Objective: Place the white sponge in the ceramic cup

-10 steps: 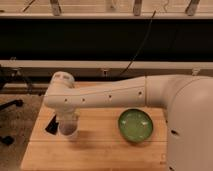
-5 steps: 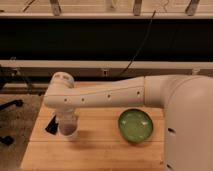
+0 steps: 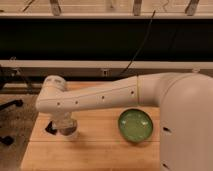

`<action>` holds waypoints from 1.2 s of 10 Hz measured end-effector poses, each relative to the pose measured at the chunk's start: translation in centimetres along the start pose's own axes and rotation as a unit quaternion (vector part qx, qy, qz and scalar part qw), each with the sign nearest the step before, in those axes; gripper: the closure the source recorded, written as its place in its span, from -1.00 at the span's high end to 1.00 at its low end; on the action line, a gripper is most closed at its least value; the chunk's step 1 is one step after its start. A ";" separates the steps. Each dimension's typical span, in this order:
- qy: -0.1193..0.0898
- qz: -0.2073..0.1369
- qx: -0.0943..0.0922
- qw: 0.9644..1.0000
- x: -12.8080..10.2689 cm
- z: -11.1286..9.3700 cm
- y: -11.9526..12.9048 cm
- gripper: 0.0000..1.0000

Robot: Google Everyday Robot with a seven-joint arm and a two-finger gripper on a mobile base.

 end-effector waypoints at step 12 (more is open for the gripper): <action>-0.050 0.019 0.013 0.998 -1.4 0.7 3.3 0.60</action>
